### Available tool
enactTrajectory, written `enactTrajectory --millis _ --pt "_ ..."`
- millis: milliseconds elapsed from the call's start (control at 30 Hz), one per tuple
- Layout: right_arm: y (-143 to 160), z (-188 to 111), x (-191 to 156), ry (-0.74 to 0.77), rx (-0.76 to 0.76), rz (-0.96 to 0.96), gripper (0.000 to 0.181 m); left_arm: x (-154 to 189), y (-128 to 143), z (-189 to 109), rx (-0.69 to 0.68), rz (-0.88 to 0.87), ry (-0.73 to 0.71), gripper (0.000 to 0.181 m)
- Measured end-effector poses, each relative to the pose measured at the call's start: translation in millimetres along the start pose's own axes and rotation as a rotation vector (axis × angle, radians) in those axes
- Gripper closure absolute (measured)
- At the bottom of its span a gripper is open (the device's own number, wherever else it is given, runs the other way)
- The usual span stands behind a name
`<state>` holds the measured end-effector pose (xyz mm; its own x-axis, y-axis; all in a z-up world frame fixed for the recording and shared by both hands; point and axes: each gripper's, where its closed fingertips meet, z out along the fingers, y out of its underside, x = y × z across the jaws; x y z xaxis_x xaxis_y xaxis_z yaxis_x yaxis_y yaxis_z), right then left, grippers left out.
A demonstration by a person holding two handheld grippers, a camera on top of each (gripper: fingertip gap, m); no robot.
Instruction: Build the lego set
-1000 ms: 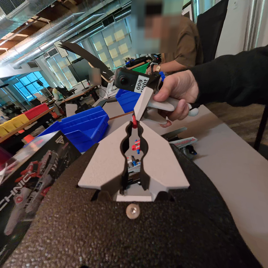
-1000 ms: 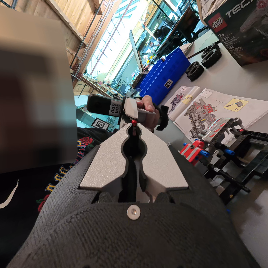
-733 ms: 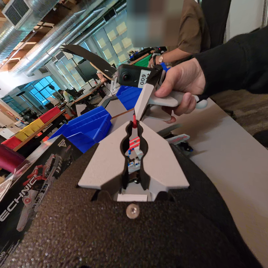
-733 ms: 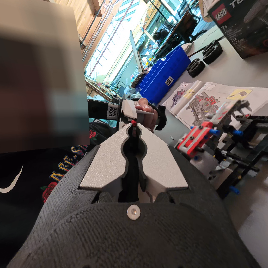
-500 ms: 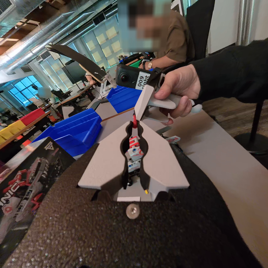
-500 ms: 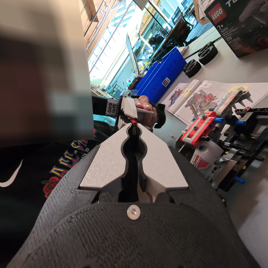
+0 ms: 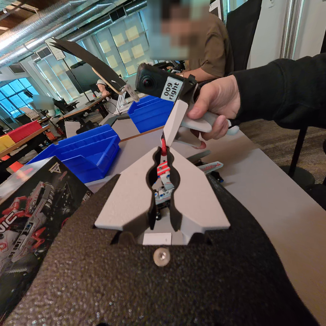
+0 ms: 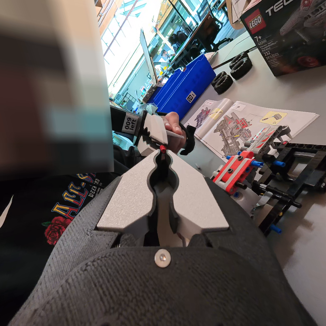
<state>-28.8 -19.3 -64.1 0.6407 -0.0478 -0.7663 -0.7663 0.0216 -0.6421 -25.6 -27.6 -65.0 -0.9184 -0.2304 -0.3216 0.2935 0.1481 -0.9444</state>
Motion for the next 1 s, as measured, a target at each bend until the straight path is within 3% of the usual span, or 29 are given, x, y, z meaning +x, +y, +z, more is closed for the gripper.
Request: enactTrajectory --millis 1000 --pt "-10.2 2.7 18.1 0.139 0.040 -0.139 0.171 -5.9 17.9 4.4 -0.003 -0.090 -0.019 0.177"
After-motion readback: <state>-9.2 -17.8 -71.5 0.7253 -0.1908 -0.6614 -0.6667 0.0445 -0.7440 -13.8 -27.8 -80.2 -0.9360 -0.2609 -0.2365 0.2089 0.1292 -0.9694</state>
